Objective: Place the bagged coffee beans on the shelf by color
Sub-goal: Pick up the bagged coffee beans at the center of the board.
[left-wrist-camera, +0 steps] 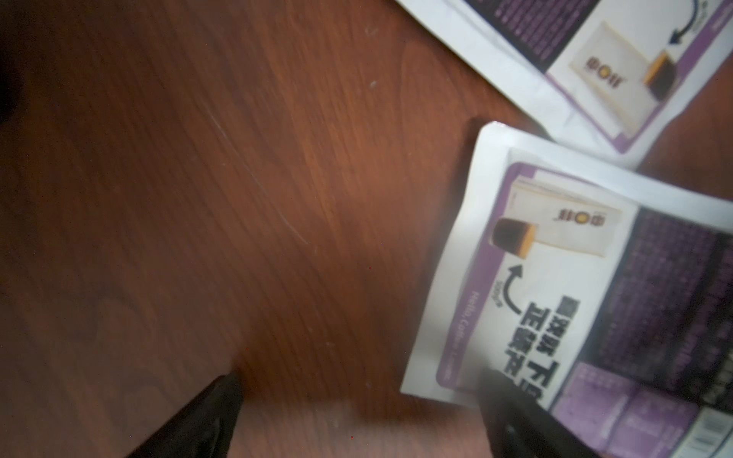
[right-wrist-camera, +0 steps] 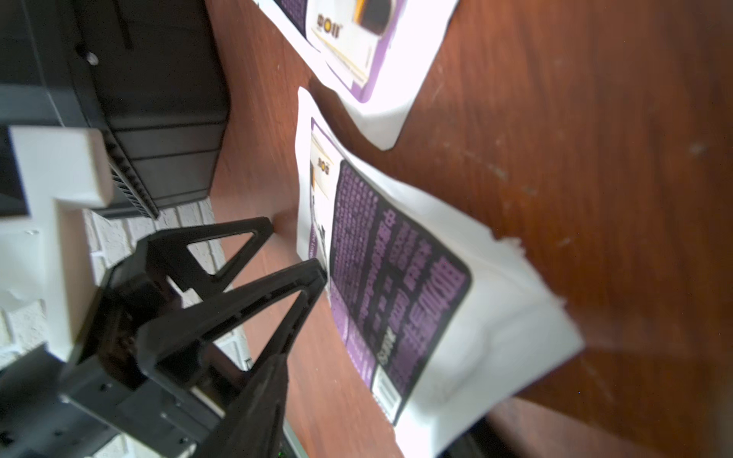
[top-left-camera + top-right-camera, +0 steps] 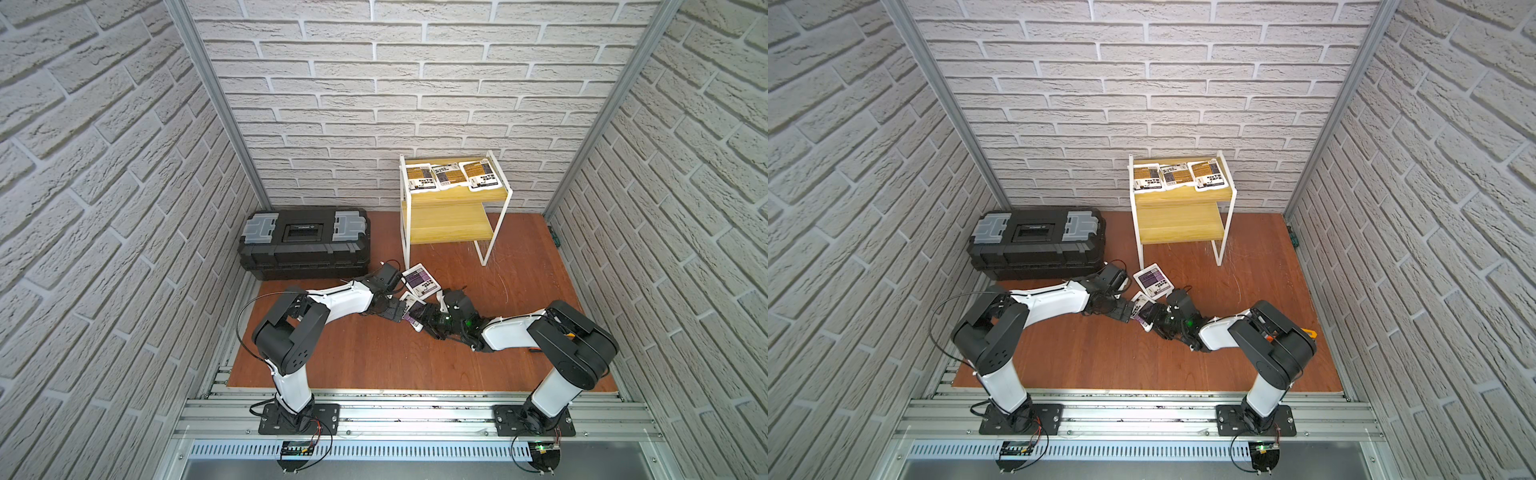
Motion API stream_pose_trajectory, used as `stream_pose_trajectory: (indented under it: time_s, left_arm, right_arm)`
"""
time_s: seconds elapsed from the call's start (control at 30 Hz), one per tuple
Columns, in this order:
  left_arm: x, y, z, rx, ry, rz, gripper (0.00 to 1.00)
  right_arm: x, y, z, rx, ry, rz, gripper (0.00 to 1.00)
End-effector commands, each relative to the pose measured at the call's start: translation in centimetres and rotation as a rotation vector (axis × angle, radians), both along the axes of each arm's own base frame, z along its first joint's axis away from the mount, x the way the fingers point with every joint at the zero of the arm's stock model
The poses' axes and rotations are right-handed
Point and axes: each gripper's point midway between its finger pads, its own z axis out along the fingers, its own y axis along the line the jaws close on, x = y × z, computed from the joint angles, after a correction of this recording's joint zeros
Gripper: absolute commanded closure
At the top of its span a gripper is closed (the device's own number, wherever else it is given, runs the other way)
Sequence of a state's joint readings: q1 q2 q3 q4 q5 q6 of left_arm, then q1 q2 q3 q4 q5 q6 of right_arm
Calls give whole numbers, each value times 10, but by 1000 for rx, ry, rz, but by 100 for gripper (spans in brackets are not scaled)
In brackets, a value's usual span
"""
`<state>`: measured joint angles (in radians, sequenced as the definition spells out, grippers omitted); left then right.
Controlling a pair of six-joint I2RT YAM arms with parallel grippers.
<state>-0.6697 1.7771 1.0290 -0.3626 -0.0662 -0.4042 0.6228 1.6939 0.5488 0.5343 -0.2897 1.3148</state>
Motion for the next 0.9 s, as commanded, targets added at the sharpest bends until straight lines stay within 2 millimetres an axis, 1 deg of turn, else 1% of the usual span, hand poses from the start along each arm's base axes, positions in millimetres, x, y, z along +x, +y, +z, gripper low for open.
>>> stream_pose_trajectory:
  time_s: [0.0, 0.27, 0.43, 0.53, 0.63, 0.67, 0.87]
  left_arm:
    - [-24, 9, -22, 37, 105, -7, 2]
    - [-24, 7, -21, 34, 106, -9, 2]
    - [-25, 5, -13, 24, 104, -13, 1]
    - [-24, 3, 0, 7, 93, -19, 2]
    - [-25, -1, 19, -20, 73, -21, 1]
    - [-25, -2, 27, -31, 62, -18, 1]
    - [-32, 1, 74, -103, 1, 17, 1]
  right_arm:
    - [-42, -41, -64, -208, 206, -21, 55]
    - [-42, -39, -62, -199, 202, 0, 81]
    - [-44, -39, -55, -196, 197, 17, 91]
    - [-47, -38, -47, -190, 195, 37, 94]
    - [-51, -41, -37, -193, 190, 56, 96]
    - [-53, -42, -32, -193, 187, 62, 98]
    - [-59, -49, 1, -185, 144, 78, 98]
